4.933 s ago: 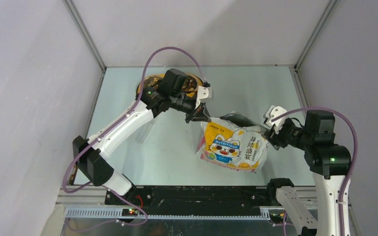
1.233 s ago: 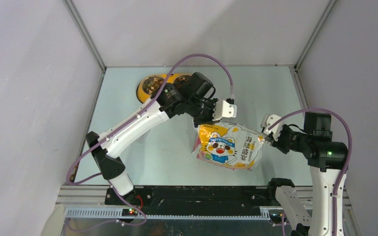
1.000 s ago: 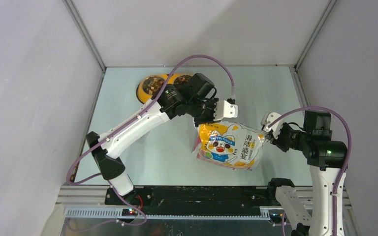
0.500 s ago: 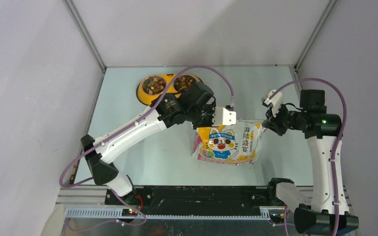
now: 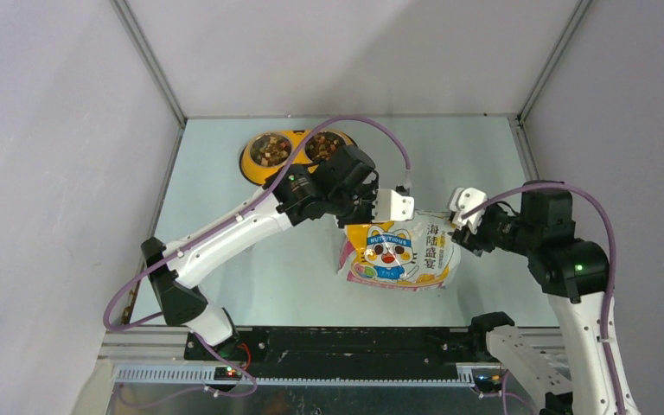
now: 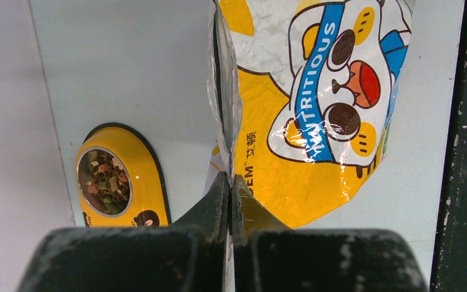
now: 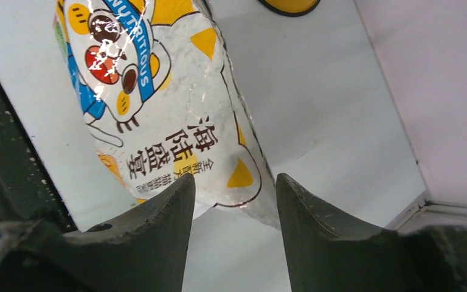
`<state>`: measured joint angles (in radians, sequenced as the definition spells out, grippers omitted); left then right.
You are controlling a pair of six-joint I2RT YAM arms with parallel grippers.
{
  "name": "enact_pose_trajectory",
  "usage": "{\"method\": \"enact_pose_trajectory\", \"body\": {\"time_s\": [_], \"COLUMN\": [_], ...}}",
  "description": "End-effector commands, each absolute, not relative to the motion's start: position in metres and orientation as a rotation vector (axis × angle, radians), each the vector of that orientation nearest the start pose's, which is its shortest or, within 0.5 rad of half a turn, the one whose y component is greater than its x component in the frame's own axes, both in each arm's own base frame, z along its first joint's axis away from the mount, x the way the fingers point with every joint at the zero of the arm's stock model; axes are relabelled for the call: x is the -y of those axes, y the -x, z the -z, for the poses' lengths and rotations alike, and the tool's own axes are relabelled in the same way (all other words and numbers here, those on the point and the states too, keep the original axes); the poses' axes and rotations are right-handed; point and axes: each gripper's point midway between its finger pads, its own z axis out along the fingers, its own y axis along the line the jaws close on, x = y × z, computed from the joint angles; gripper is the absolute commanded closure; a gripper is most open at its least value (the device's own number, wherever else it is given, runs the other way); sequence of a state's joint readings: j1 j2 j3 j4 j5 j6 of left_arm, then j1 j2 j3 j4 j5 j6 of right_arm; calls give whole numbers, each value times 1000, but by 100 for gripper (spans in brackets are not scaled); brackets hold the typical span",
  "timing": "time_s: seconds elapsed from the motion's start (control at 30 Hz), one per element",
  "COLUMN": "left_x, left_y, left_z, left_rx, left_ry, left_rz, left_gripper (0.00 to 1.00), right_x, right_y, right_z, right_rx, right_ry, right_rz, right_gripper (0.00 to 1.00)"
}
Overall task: Serve the pet food
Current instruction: Close the pet food bag at the center of the board.
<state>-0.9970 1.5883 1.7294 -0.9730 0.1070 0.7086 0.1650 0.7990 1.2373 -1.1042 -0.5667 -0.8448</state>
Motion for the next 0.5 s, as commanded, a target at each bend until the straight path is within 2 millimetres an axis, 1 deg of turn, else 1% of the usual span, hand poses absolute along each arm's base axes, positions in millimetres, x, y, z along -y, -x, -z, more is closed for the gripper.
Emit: {"method": "enact_pose_trajectory", "body": {"time_s": [0.0,0.03,0.13,0.2,0.33,0.43,0.47], "left_x": [313,313,313,313,314,314,314], "left_y": [-224,-223,-222,-220,-217,-216,-215], "left_z": [-271,-271,-270,-269,-264,-263,-262], "left_rx": [-1601,-1602,-1602,-1600,-1604,-1605,-1606], "left_ry": [-1837,-1837,-1842,-1848,-1861,-1863,-1864], "left_rz": [211,214,223,232,250,256,258], "left_gripper": [100,100,100,100,100,100,100], "right_x": [-100,-103,-108,-111,-118,-128,-130], "right_y": [-218,-223,-232,-238,-245,-242,-240], "right_z": [-286,-291,-295,-299,-299,-297,-294], "right_rx": [-1679,-1641,-1557,-1525,-1507,-1486,-1481], "right_ry": [1262,1253,1244,1228,1221,1250,1270], "right_rz": [-135,-121,-99,-91,-117,-176,-187], "right_gripper": [45,45,44,44,46,53,59]}}
